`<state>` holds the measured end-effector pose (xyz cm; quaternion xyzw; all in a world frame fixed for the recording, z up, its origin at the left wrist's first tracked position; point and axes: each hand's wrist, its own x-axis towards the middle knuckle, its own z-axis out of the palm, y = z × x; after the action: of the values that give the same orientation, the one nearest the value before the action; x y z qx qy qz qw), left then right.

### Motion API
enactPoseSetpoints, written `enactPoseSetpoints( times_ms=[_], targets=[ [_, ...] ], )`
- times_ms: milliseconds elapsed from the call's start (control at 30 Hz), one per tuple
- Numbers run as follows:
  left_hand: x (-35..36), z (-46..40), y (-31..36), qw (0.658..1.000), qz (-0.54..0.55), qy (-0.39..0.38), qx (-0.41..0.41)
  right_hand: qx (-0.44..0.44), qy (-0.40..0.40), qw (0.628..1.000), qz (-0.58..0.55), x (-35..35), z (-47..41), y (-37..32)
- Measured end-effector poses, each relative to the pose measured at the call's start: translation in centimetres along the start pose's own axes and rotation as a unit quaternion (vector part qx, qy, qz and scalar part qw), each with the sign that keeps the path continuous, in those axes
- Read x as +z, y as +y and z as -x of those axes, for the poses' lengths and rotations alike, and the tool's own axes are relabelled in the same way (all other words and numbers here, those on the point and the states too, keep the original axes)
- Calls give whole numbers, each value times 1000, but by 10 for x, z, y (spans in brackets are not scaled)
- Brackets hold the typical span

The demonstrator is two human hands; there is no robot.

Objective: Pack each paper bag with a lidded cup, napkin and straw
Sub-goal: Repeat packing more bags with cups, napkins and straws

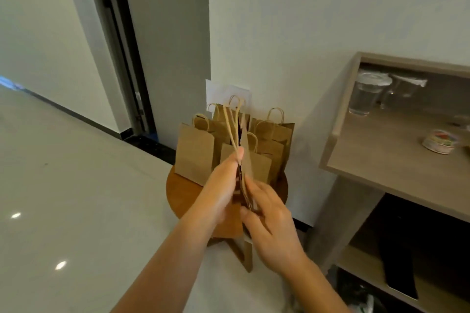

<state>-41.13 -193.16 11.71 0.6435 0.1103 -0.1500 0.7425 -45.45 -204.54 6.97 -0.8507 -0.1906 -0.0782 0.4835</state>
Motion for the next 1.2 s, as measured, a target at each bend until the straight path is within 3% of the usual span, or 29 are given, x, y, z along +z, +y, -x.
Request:
enactPoseSetpoints(
  times_ms=[67, 167, 367, 567, 700, 800, 900, 933, 1033, 1133, 1200],
  targets=[
    [-21, -5, -3, 1000, -23, -10, 10, 27, 2, 990, -136, 15, -16, -2],
    [-44, -9, -10, 993, -95, -45, 61, 124, 51, 944, -302, 31, -47, -12],
    [-73, -17, -12, 978, -154, -64, 123, 241, 83, 924, -284, 55, -87, -16],
    [-87, -31, -17, 982, -105, -67, 143, 245, 97, 908, -327, 61, -98, -5],
    [-87, -32, -9, 988, -57, -91, 109, 187, 72, 943, -265, 55, -105, 2],
    [-90, -43, 0, 988, -97, -87, 83, 105, 14, 968, -229, 50, -105, 1],
    [-92, -56, 6, 986, -146, -62, 46, 103, -33, 978, -177, 50, -104, 13],
    [-90, -59, 6, 974, -215, -39, 58, 120, -30, 981, -152, 49, -105, 19],
    [-82, -61, -3, 892, -430, 66, 122, 173, -10, 982, -72, 48, -111, 32],
    [-75, -64, -11, 865, -466, 83, 167, 222, 38, 973, 51, 51, -113, 45],
    [-79, -72, -14, 854, -480, 103, 169, 208, 55, 974, 68, 49, -111, 47]
  ],
)
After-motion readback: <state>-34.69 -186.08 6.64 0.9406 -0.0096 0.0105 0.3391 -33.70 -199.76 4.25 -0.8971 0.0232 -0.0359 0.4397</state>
